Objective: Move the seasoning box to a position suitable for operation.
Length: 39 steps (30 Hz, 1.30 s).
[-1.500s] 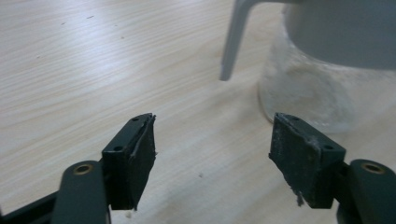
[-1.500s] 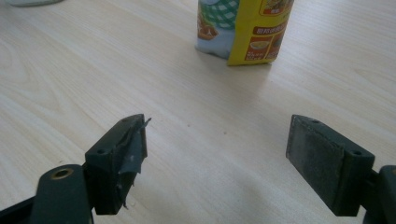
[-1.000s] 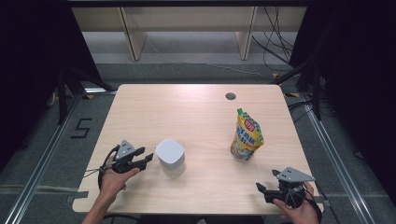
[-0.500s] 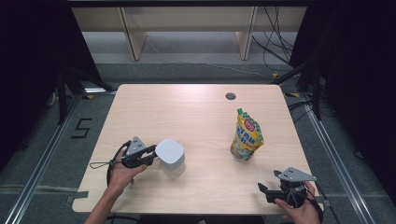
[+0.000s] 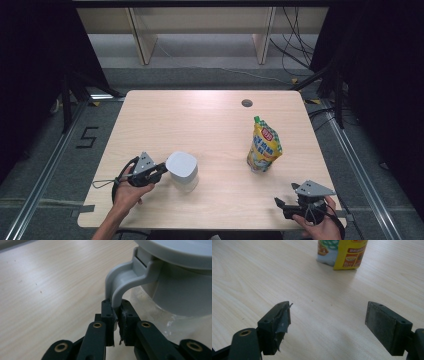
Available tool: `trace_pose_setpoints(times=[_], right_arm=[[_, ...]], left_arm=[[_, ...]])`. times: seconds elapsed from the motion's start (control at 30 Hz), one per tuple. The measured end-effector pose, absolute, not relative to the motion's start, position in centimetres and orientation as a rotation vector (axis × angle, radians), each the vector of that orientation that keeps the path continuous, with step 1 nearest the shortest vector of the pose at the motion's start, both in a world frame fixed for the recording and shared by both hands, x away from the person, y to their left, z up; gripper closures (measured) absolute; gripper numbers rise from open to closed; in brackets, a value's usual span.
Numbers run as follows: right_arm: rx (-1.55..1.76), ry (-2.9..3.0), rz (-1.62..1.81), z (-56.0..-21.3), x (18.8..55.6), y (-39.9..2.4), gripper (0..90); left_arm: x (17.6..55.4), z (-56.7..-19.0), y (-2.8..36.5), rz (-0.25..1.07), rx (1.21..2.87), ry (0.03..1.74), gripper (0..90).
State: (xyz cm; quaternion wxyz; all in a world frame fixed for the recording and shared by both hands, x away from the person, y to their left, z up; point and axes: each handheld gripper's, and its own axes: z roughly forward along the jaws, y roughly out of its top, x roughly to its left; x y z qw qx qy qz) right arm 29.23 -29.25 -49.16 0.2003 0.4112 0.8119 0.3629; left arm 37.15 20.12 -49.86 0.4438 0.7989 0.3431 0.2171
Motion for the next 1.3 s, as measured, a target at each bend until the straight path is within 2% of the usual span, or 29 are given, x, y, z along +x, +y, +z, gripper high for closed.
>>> trace_pose_setpoints(times=[0.33, 0.37, 0.57, 0.8, 1.03, 1.13, 1.3], right_arm=[[1.116, 2.274, 1.000, -49.2, 29.3, -29.1, 21.6], [1.179, 2.284, 1.004, -49.2, 29.0, -28.8, 21.6], [1.106, 2.304, 0.993, -49.3, 29.4, -28.8, 21.6], [1.093, 2.311, 0.986, -49.4, 29.4, -28.6, 21.7], [1.090, 2.327, 0.977, -49.5, 29.4, -28.5, 21.8], [1.079, 2.328, 0.980, -49.5, 29.4, -28.4, 21.9], [1.108, 2.334, 0.973, -49.6, 29.3, -28.3, 21.9]], left_arm=[[34.1, -49.5, 20.5, 0.479, 2.010, 0.862, 80.0], [34.2, -49.5, 20.6, 0.476, 2.021, 0.837, 74.2], [35.2, -49.8, 20.2, 0.479, 2.052, 0.804, 65.4], [35.5, -49.5, 20.8, 0.471, 2.020, 0.810, 60.8], [36.9, -49.7, 21.2, 0.525, 2.014, 0.776, 54.2], [37.2, -50.1, 20.7, 0.523, 2.081, 0.741, 54.9], [37.5, -50.3, 20.6, 0.500, 2.071, 0.712, 63.3]])
